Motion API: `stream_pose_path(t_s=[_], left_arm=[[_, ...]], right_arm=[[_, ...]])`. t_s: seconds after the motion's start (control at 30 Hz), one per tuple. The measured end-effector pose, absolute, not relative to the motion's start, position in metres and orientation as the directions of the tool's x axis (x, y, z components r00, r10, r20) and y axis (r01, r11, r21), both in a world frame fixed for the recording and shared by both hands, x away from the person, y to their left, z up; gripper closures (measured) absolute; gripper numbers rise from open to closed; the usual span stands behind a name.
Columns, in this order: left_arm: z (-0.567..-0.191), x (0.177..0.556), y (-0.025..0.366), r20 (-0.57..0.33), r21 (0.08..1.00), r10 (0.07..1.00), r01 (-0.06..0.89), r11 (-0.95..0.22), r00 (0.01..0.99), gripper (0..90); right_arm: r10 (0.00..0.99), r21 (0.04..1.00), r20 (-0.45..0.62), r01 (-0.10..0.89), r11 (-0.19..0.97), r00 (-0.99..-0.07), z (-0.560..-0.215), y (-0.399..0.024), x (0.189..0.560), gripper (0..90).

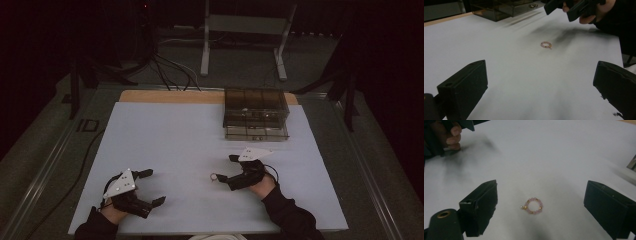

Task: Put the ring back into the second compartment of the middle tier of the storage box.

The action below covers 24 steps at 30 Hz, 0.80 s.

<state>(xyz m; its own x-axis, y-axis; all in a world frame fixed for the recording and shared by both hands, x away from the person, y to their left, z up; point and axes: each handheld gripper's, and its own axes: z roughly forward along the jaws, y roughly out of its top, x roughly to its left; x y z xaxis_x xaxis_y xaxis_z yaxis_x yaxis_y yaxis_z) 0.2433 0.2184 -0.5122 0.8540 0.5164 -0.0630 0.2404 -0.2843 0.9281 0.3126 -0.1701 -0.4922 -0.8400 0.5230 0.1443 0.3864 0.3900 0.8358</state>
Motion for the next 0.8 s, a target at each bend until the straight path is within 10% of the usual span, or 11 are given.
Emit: stream_pose_path(t_s=[0.8], left_arm=[[-0.513,0.243,0.218,-0.06,0.925,0.513,0.24,-0.294,0.856,0.8]], right_arm=[[0.536,0.789,0.132,0.416,0.453,-0.834,-0.508,-0.148,0.321,31.1]])
